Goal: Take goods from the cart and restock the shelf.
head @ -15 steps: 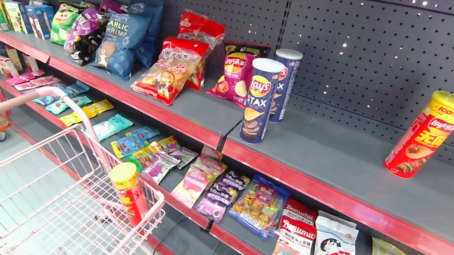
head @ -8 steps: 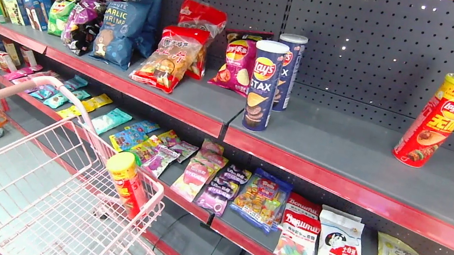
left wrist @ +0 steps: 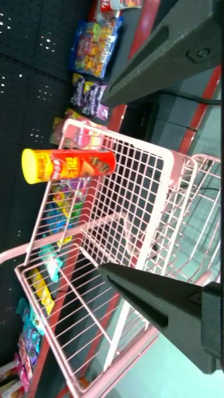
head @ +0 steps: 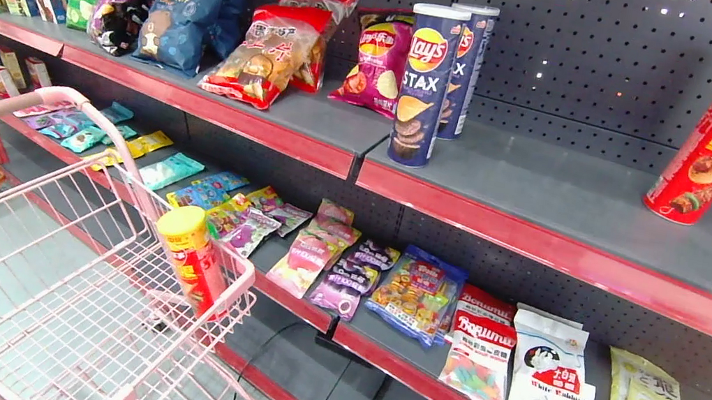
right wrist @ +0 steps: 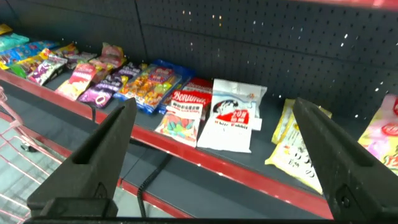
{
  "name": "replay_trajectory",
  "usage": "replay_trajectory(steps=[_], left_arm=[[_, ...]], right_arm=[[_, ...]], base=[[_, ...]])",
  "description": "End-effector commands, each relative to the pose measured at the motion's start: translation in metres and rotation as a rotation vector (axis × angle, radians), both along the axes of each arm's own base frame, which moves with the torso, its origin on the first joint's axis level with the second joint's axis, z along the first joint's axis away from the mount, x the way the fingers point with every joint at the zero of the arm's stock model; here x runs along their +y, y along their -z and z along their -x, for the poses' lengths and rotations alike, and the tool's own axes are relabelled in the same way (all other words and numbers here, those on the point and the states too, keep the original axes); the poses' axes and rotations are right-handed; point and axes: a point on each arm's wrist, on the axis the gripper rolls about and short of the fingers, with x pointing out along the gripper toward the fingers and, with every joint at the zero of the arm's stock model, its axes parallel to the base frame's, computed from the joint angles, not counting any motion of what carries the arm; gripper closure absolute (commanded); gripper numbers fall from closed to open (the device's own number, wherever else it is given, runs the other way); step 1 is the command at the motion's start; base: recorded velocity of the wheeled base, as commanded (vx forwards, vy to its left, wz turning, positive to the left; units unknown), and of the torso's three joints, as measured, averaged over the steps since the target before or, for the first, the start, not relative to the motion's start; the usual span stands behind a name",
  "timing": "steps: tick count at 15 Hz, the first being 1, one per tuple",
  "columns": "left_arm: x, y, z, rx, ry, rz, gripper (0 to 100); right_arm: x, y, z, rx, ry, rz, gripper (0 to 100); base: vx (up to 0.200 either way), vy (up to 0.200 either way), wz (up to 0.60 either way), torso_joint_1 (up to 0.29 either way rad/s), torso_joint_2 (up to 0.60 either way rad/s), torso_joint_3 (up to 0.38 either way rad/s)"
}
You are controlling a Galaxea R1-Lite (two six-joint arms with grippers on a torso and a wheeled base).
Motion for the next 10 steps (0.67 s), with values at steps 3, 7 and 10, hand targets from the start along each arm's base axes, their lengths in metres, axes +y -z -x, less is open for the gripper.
replay_trajectory(steps=[3,7,10], left_arm=[[0.000,-0.001,0.000,-0.006,0.002,-0.052,0],[0.000,-0.033,0.004,-0.085,0.039,-0.039,0],[-0.001,-0.156,-0.035,-0.048,0.090,0.068,0]], right_arm=[[0.000,0.000,0.000,0.001,0.001,0.000,0],[0.000,0.000,0.000,0.001,0.001,0.000,0],[0.000,0.000,0.000,0.001,0.001,0.000,0]], base=[[0.000,0.000,0.00,-0.087,0.27,0.178],[0.000,0.000,0.00,-0.010,0.04,0.022],[0.000,0.000,0.00,0.000,0.00,0.000]])
